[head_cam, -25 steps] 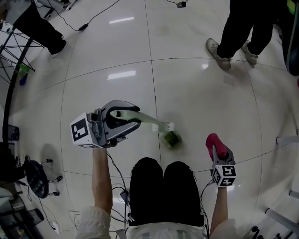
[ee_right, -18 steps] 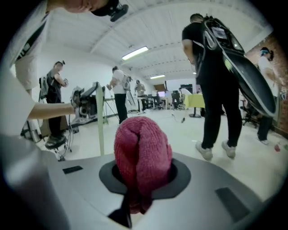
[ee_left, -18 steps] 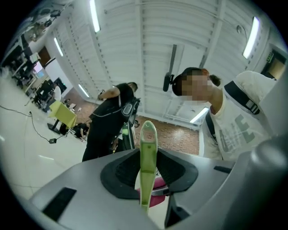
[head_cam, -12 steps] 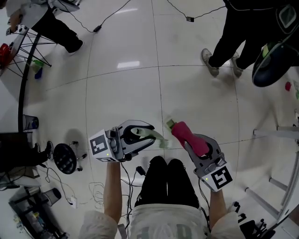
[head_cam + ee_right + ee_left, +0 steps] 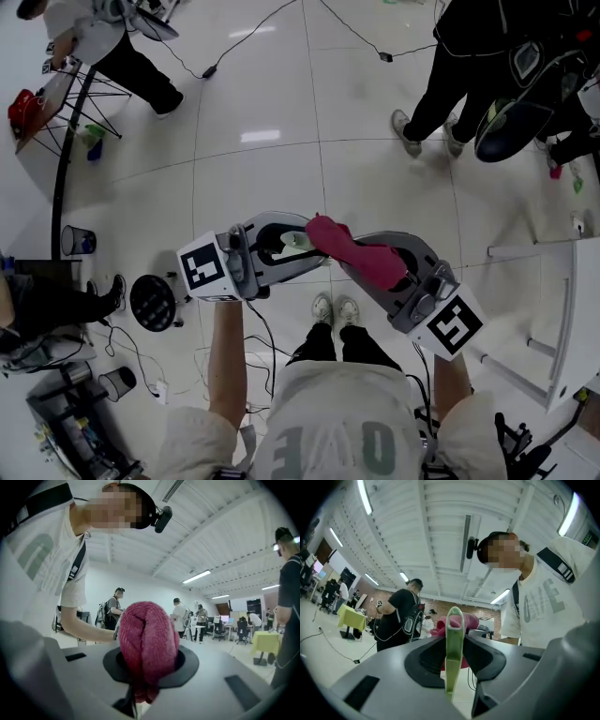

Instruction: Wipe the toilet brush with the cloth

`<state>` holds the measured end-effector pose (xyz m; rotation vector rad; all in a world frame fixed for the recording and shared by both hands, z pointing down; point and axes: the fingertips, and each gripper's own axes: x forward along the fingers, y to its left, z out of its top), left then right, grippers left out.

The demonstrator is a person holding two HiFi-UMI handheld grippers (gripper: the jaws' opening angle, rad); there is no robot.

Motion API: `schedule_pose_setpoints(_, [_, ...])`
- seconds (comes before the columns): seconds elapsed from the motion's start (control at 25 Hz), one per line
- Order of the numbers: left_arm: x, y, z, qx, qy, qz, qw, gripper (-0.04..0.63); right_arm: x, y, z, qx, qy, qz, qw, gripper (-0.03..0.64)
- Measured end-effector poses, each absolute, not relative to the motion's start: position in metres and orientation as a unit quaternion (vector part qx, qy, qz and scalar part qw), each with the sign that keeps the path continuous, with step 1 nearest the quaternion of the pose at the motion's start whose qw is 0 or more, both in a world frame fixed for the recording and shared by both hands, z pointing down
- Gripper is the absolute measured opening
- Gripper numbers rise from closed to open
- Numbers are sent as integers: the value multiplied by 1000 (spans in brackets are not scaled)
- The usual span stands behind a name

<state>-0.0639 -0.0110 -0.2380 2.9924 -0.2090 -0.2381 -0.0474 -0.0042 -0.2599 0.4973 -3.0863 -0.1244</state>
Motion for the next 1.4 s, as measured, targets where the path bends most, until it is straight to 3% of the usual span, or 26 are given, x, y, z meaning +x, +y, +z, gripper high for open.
schedule_pose_setpoints(0.36, [-54, 34, -257, 994, -40, -88, 58, 118, -48, 33, -255, 138, -990, -39, 12, 69])
schedule_pose_setpoints(0.52, [-52, 50, -271, 990, -52, -118, 58, 118, -30, 58, -214, 136, -984, -49, 108, 69])
schedule_pose_setpoints(0.72, [-47, 52, -289, 988, -75, -125, 49, 118, -17, 66, -173, 151, -976, -36, 153, 69])
schedule_pose_setpoints(1.0, [-30, 46, -299, 984, -120, -123, 53, 118, -2, 59, -131, 209, -968, 50, 126, 69])
schedule_pose_setpoints(1.4, [-42, 32, -302, 968, -201, -136, 65, 118, -5, 60, -95, 245, -956, 78, 141, 69])
